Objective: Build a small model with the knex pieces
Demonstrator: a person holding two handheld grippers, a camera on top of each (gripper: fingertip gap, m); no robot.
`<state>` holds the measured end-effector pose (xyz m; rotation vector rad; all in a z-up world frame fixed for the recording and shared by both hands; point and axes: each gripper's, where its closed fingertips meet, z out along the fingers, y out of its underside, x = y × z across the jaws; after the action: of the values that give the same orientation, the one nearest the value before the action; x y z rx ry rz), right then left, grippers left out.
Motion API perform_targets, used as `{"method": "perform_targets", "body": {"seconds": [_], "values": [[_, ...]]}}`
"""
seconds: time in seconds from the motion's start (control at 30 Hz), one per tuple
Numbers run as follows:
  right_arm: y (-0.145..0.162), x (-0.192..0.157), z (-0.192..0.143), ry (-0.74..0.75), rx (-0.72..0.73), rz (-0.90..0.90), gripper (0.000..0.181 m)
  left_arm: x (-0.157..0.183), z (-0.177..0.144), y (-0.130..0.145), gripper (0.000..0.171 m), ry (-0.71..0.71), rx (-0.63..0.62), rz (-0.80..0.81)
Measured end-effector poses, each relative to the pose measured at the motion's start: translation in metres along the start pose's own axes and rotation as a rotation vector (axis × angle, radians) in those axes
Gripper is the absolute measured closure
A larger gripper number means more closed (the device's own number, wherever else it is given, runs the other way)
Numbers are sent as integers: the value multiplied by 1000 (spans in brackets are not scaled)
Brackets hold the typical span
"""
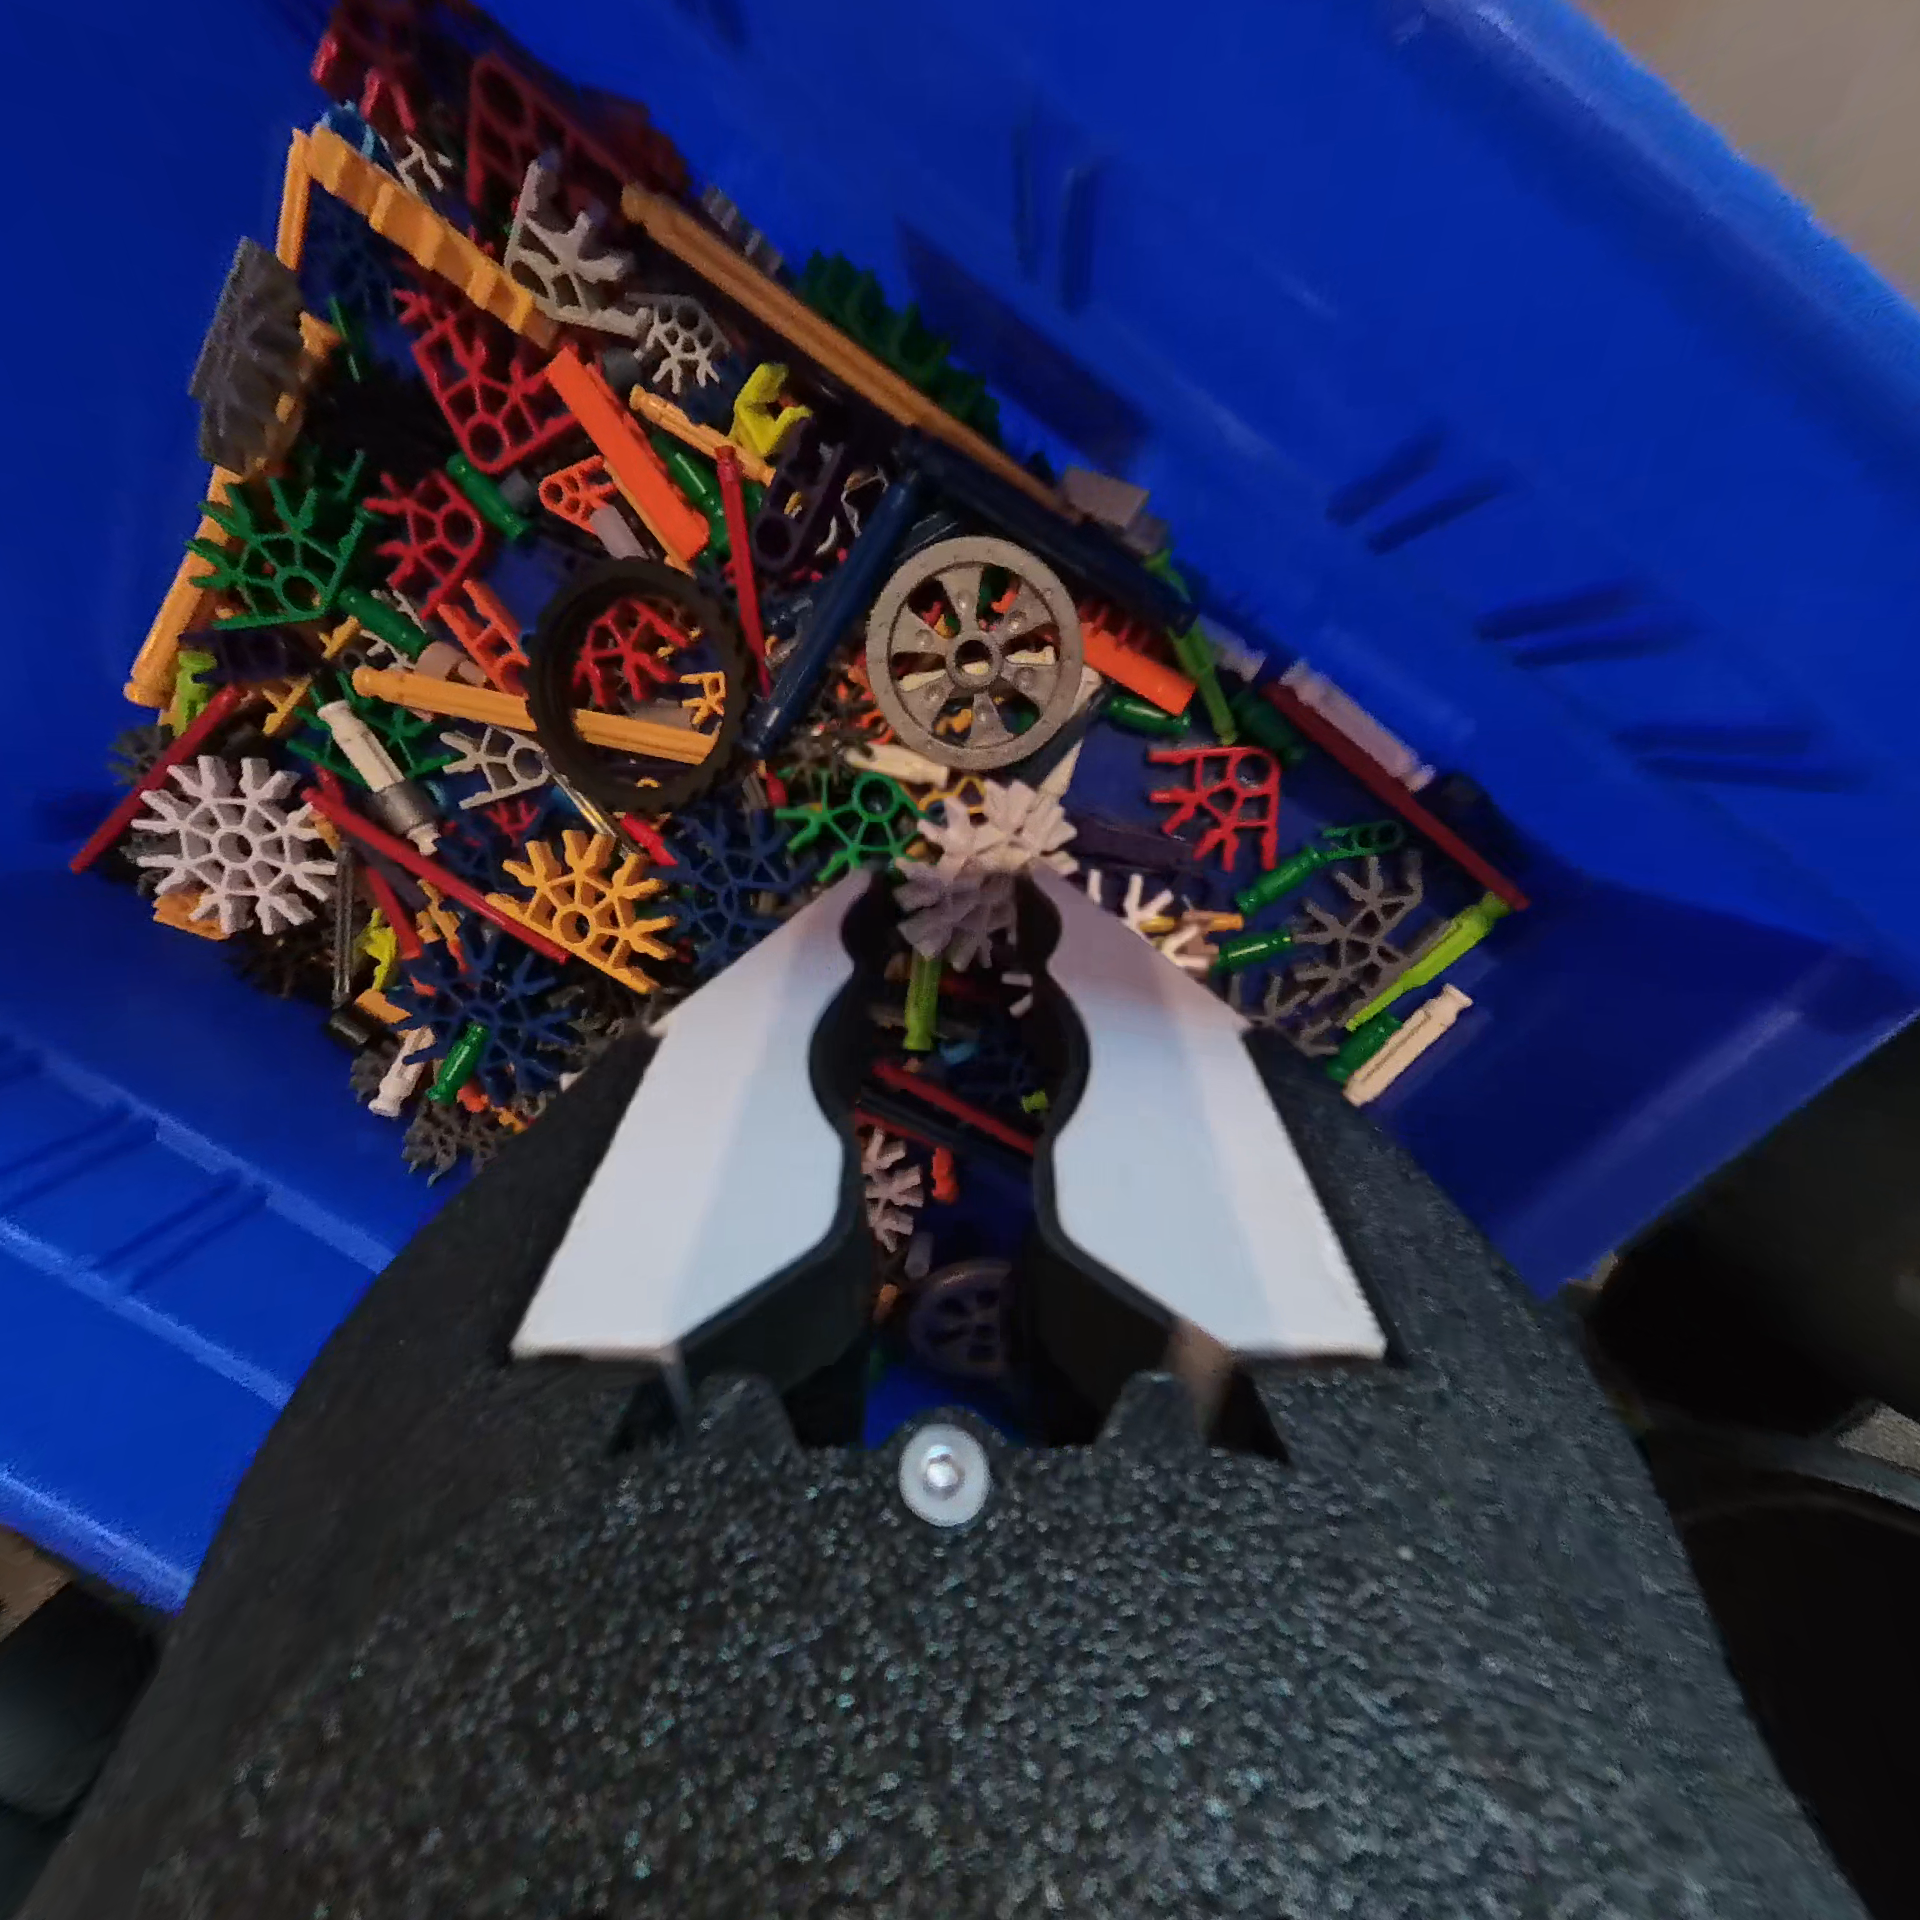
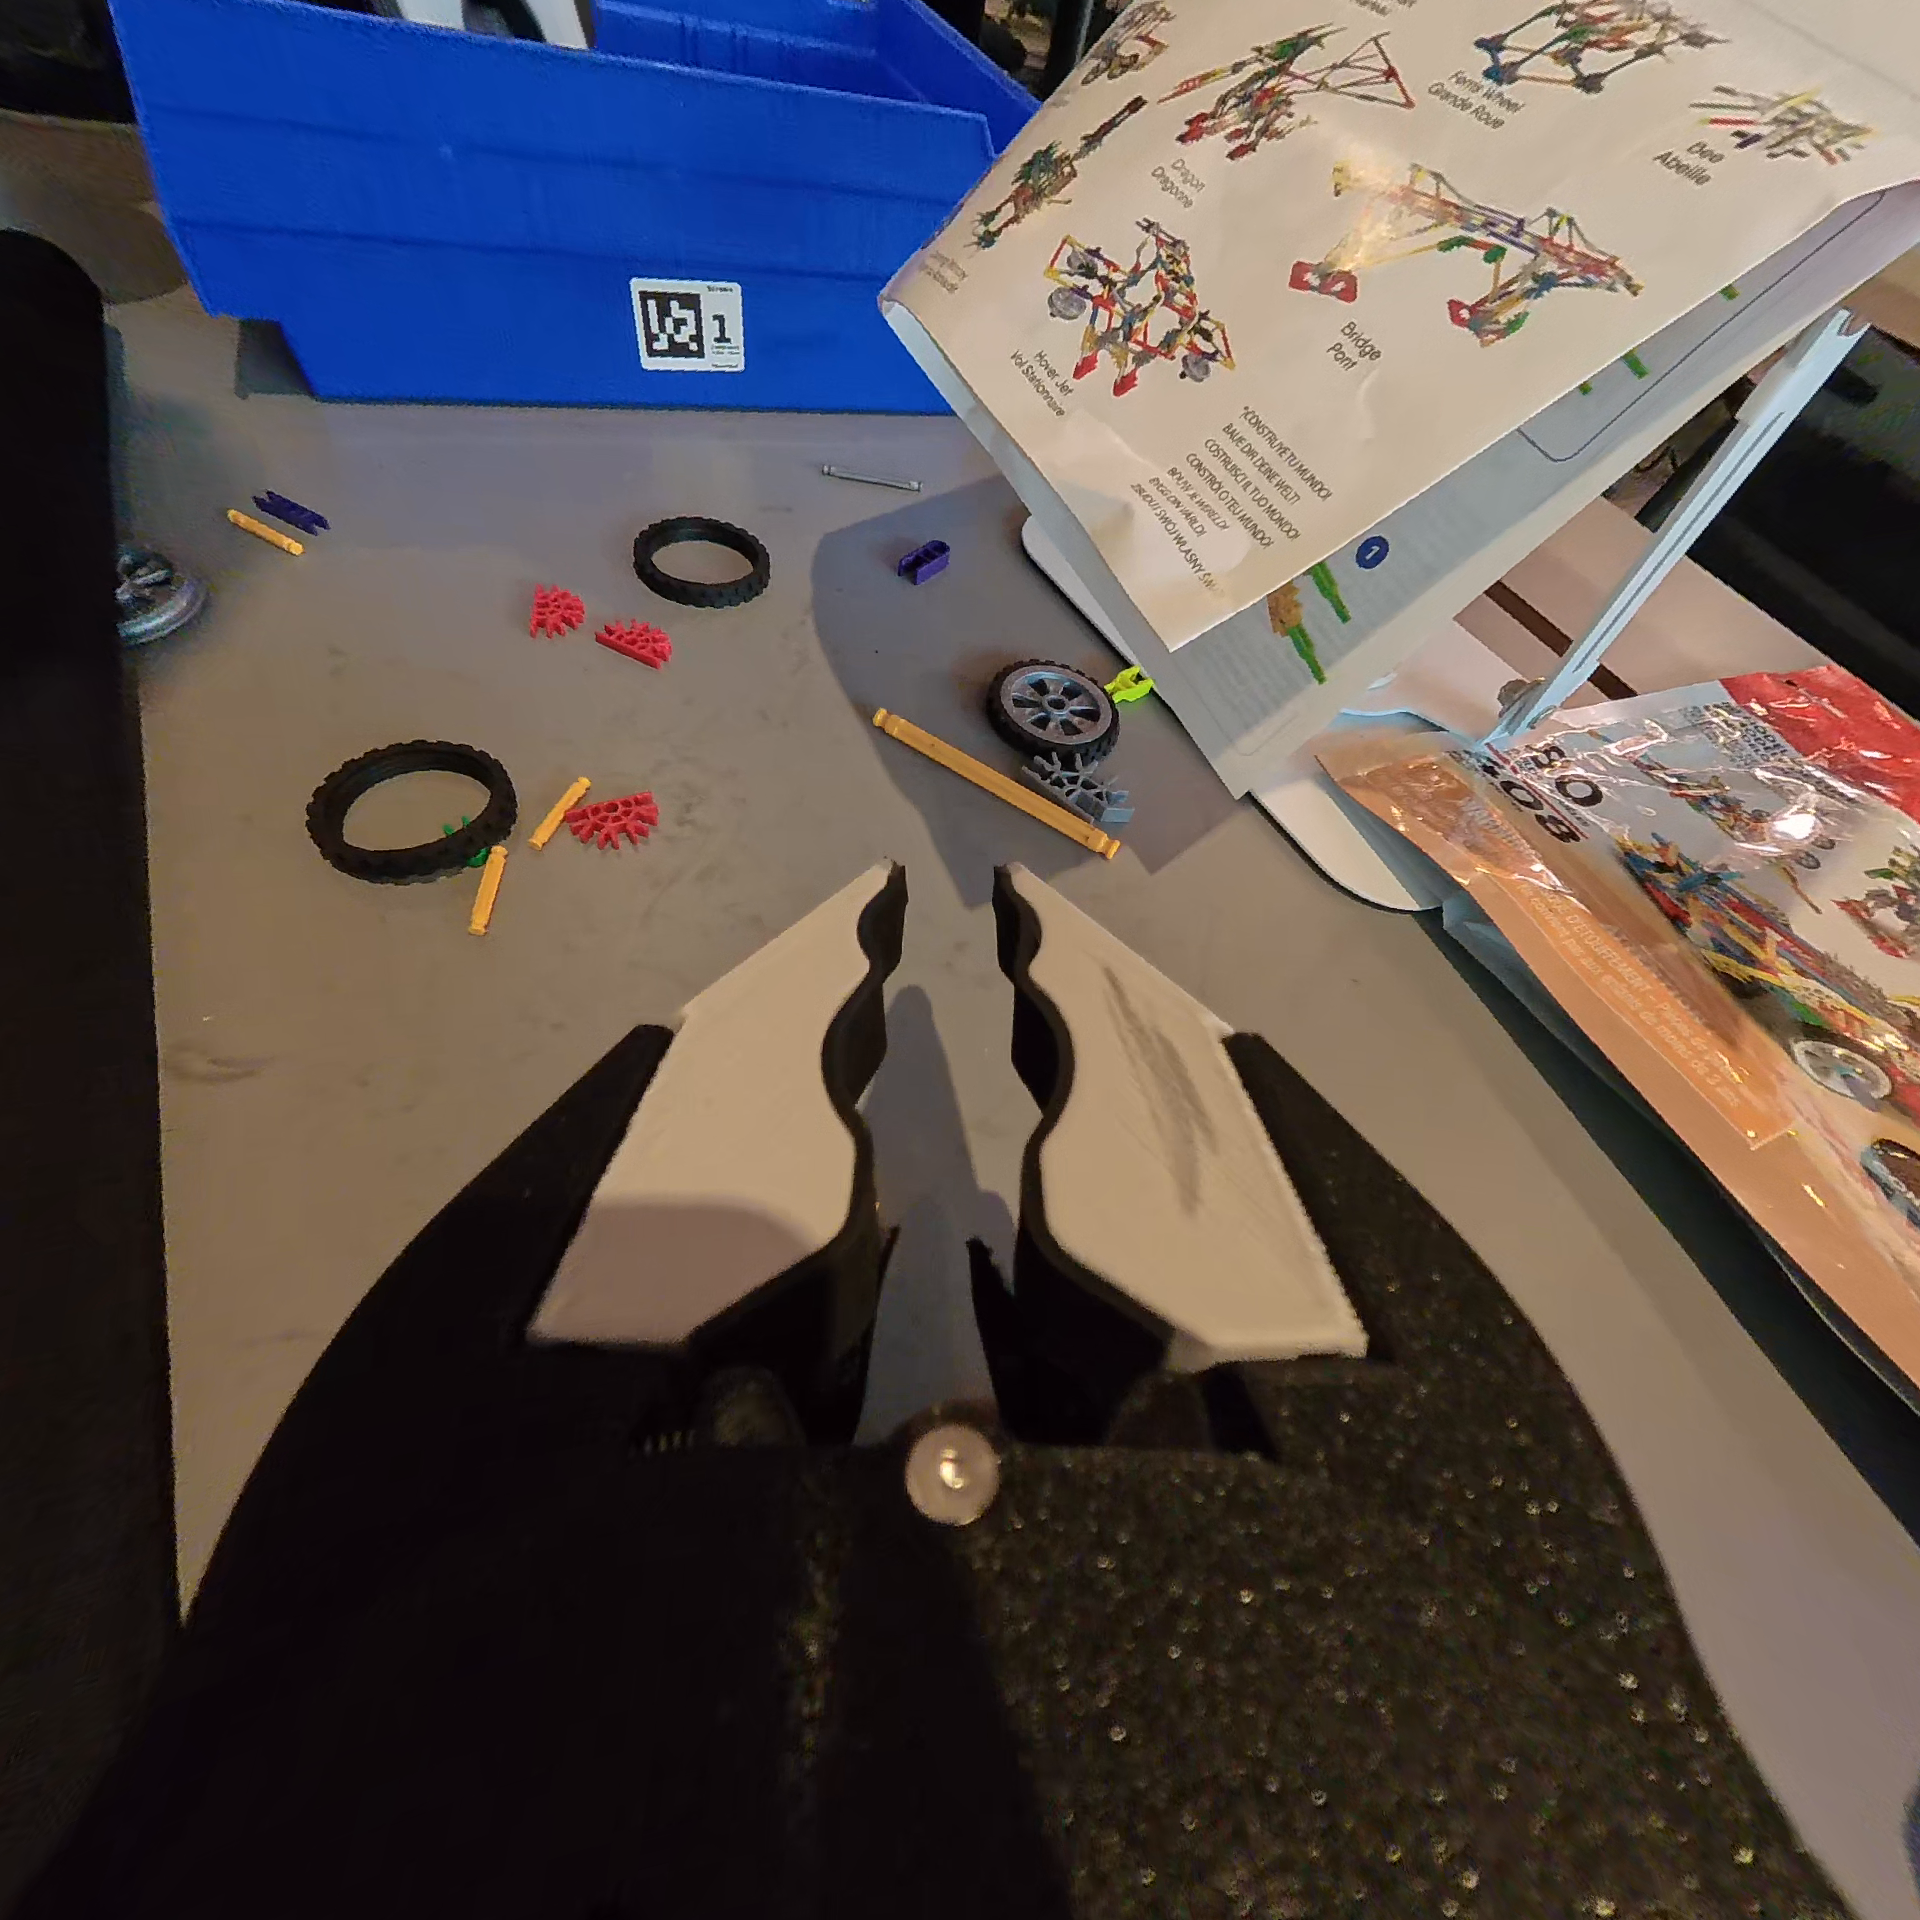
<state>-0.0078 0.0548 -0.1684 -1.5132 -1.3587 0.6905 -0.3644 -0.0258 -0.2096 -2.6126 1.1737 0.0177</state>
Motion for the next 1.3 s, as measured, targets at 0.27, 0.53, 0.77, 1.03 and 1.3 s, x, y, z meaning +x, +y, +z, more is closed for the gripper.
{"method": "perform_targets", "body": {"seconds": [0.27, 0.53, 0.77, 1.03, 1.3], "values": [[1, 0, 1, -1, -5, -2, 164, 17, -20, -10, 147, 88, 113, -62], [-1, 1, -1, 10, -2, -10, 164, -7, -2, -7, 140, 41, 64, -242], [-13, -2, -10, -17, 52, -1, 164, -10, 8, -13, 147, -3, 86, -297], [-83, 40, -148, 18, 653, 223, 171, -12, 8, -11, 171, -37, 115, -288], [-62, 70, -194, 168, 702, 298, 172, -14, -5, -22, 171, -85, 168, -258]]}}
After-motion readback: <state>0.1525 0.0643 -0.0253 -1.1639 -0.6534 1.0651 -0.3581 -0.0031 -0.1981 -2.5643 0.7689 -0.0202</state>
